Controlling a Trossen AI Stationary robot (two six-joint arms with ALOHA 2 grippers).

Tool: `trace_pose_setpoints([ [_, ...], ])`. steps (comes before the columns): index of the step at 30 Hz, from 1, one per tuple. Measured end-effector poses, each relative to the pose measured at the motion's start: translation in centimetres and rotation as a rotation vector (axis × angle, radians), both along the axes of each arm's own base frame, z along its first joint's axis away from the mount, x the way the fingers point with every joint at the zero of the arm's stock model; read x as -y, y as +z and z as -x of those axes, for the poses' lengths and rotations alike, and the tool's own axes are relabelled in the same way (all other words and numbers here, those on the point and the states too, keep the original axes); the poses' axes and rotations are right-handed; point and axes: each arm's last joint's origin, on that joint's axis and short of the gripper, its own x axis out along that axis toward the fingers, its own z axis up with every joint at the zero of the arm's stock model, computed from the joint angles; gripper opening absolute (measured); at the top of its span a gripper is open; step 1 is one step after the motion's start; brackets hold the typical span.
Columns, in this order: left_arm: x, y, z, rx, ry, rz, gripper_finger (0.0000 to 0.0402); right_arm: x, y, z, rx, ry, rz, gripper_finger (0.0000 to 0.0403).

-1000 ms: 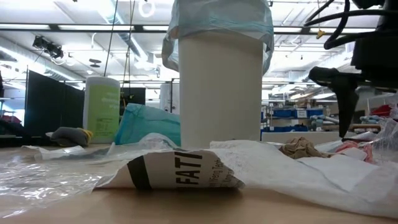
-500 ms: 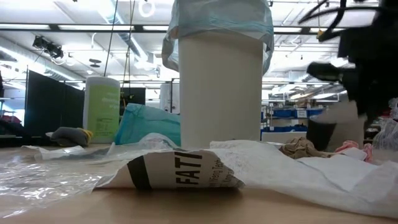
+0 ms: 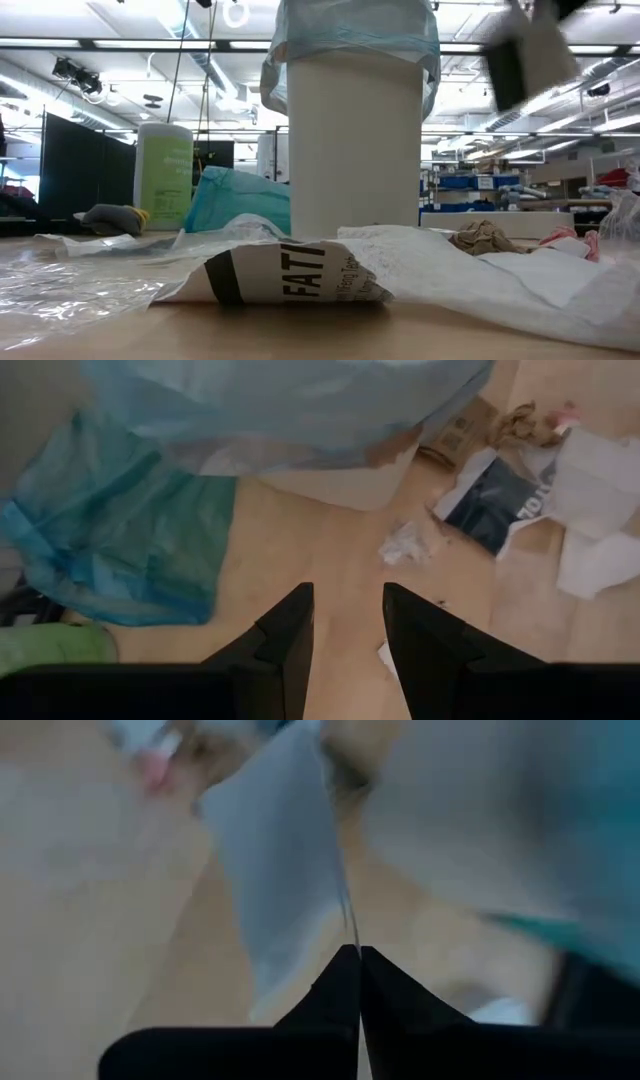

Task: Place trash/remove bag and relplace
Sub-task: Put the black paper into the white trash bin

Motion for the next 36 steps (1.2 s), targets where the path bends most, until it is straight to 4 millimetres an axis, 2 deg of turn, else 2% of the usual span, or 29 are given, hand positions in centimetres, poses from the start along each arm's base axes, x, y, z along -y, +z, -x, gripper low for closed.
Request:
trace_pose_setpoints([
  [9, -0.2, 0.1, 0.2, -0.004, 0.013, -0.064, 0.0131, 3.4, 13.3, 1.0, 0.397, -0.048, 0.165, 0.0000],
  [12, -0.2, 0.1, 0.2, 0.005, 0.019, -0.074, 0.0131, 4.7, 16.4, 1.6, 0.486, -0.051, 0.249, 0.0000],
  [14, -0.2, 0.2, 0.1, 0.011, 0.021, -0.082, 0.0131, 5.6, 17.7, 1.4, 0.513, -0.068, 0.317, 0.0000],
  [17, -0.2, 0.2, 0.1, 0.012, 0.024, -0.088, 0.0131, 6.8, 17.8, 0.2, 0.497, -0.070, 0.364, 0.0000],
  [19, -0.2, 0.2, 0.1, 0.015, 0.025, -0.087, 0.0131, 7.6, 17.3, -1.4, 0.474, -0.052, 0.358, 0.0000],
  [24, -0.3, 0.2, 0.1, 0.035, 0.064, -0.105, 0.0131, 9.4, 14.6, -6.3, 0.353, -0.004, 0.328, 0.0000],
  [26, -0.3, 0.2, 0.1, 0.037, 0.067, -0.107, 0.0131, 9.9, 13.5, -7.6, 0.294, -0.006, 0.332, 0.0000],
  [32, -0.3, 0.3, 0.0, 0.043, 0.070, -0.104, 0.0131, 10.8, 11.3, -9.6, 0.162, 0.061, 0.344, 0.0008],
  [36, -0.2, 0.4, -0.1, 0.062, 0.070, -0.099, 0.0131, 11.2, 11.0, -9.8, 0.172, 0.153, 0.258, 0.0047],
])
